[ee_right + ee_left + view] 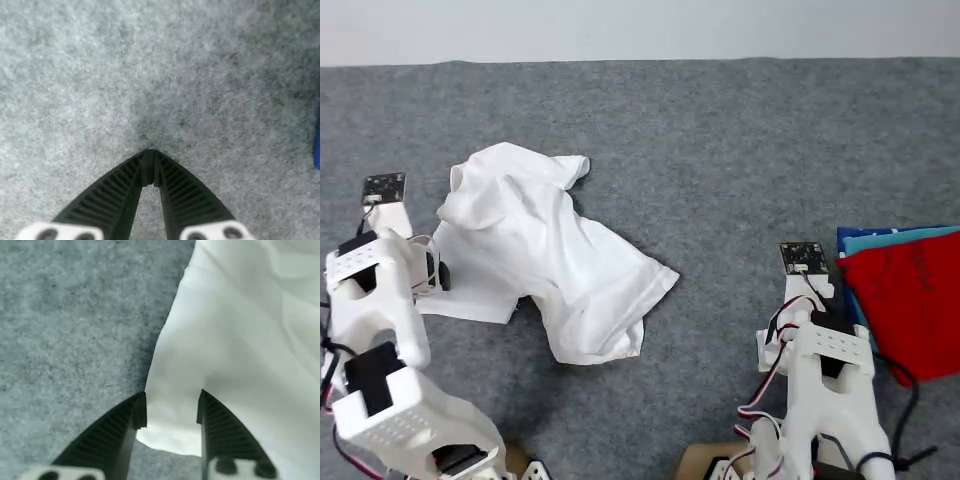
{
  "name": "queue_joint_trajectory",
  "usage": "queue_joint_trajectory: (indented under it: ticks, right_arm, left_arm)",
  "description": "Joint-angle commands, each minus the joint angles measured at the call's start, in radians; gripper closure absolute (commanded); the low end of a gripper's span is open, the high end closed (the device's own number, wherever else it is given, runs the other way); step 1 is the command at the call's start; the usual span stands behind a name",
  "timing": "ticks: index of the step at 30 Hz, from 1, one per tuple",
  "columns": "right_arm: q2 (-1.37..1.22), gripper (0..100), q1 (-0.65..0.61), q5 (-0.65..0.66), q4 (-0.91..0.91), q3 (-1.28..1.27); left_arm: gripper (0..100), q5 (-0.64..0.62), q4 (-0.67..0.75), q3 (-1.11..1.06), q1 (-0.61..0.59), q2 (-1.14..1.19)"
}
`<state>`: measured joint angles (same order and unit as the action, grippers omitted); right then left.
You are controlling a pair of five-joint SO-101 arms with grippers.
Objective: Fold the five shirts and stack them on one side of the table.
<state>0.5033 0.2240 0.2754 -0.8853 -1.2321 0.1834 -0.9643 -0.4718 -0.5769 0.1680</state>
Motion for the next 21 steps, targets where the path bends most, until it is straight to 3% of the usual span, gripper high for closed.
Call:
queue_joint_trajectory:
  ticks: [1, 21]
  right_arm:
    - [-0.002, 98.7, -0.035, 0.006, -0.030, -0.054]
    - [-0.002, 98.7, -0.035, 0.006, -0.030, -0.054]
  left_arm:
    - [83, -0.009, -0.008, 0.031, -0.003, 0.002]
    - [88, 0.035, -0.021, 0.062, -0.002, 0.089]
